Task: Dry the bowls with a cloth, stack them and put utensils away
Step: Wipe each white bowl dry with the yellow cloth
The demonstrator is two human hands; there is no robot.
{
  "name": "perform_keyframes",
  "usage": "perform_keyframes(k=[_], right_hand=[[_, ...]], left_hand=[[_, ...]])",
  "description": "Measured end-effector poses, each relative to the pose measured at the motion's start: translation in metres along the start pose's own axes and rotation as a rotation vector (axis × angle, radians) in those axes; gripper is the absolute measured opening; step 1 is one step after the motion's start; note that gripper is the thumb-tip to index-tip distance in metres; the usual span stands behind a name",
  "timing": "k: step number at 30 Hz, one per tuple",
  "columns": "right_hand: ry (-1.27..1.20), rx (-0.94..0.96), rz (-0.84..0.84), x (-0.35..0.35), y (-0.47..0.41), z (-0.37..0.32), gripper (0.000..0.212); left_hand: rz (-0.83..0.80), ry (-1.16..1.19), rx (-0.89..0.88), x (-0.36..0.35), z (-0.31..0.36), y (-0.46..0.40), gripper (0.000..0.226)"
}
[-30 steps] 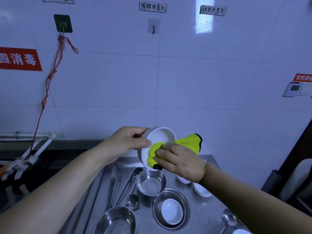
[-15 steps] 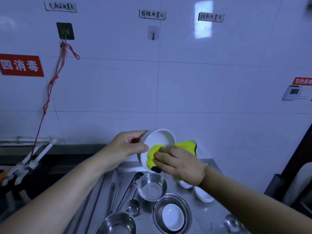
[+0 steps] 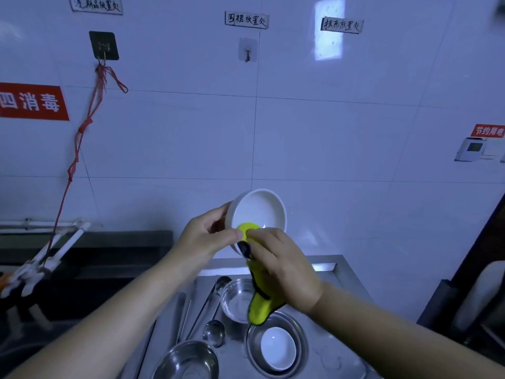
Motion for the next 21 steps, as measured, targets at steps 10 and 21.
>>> perform_keyframes(k=[10, 21], right_hand=[[0.152, 0.043, -0.029, -0.005, 0.004, 0.018, 0.057], [0.358, 0.212, -0.264, -0.004, 0.002, 0.009, 0.036]], left_hand=[[0.002, 0.111, 0.036, -0.002, -0.011, -0.002, 0.068], [-0.093, 0.067, 0.204, 0.009, -0.018, 0.005, 0.057]])
Point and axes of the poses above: each hand's wrist, its own y-axis away from the middle knuckle, its own x-axis out of the back of the hand, z = x × y, the point moved 8 cm from there along -y, towards the middle knuckle, and after that the axes turned 3 degrees about z, right-handed, at the moved point
